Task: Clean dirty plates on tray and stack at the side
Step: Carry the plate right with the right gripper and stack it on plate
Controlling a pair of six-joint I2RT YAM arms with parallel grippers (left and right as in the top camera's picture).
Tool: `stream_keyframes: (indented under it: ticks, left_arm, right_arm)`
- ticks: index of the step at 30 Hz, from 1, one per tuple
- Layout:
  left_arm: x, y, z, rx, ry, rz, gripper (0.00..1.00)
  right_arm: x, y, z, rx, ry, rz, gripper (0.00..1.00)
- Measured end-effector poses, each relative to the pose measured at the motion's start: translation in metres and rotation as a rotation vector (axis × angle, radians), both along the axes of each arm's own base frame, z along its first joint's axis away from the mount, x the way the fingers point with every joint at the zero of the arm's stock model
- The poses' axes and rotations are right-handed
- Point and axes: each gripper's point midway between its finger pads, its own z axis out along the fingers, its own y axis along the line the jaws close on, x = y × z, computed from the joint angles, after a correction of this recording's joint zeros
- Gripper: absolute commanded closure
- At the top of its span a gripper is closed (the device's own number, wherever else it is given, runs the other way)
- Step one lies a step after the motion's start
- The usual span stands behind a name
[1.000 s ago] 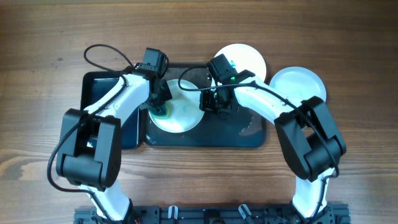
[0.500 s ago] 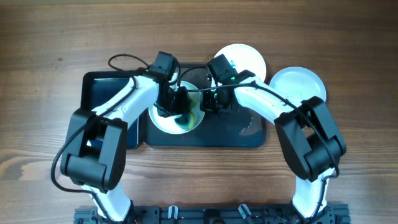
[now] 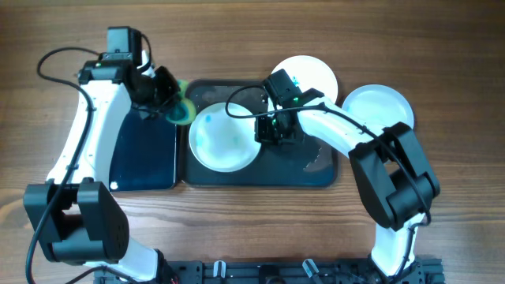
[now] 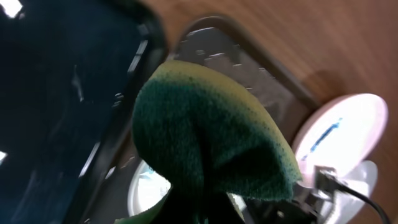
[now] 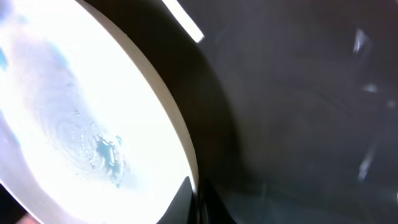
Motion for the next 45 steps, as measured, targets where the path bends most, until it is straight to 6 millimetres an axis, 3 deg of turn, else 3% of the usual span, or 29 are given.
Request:
stream_keyframes:
  ticks: [4, 8, 10, 16, 23, 31, 35, 39, 45]
  left_arm:
    - [-0.002, 0.000, -0.002, 0.009, 0.010, -0.002, 0.96]
    - [-0.003, -0.007, -0.002, 0.011, 0.013, -0.020, 0.96]
    - [-0.004, -0.010, -0.002, 0.015, 0.013, -0.029, 0.96]
    - [-0.005, -0.014, -0.004, 0.059, 0.012, -0.046, 0.96]
    - [-0.004, -0.011, -0.005, 0.082, 0.012, -0.038, 0.96]
    - [-0.003, -0.010, -0.005, 0.085, 0.007, -0.037, 0.96]
    - [-0.002, -0.008, -0.005, 0.100, 0.004, -0.032, 0.96]
    - [-0.002, -0.007, -0.006, 0.107, 0.004, -0.029, 0.96]
    - [-0.002, -0.007, -0.006, 0.107, 0.004, -0.029, 0.96]
  right_arm:
    - [-0.004, -0.019, 0.020, -0.091, -0.071, 0.037, 0.96]
    - [-0.002, -0.038, 0.065, -0.201, -0.222, 0.050, 0.96]
    - [-0.007, -0.052, 0.099, -0.296, -0.336, 0.050, 0.96]
    - [-0.015, -0.075, 0.150, -0.550, -0.576, 0.035, 0.95]
    - [-0.031, -0.062, 0.202, -0.818, -0.913, 0.070, 0.96]
    - [-0.052, -0.046, 0.259, -1.004, -1.232, 0.047, 0.96]
    - [-0.059, -0.041, 0.271, -1.040, -1.296, 0.052, 0.96]
    - [-0.059, -0.040, 0.269, -1.042, -1.288, 0.070, 0.96]
    - [-0.048, -0.043, 0.238, -0.947, -1.132, 0.120, 0.96]
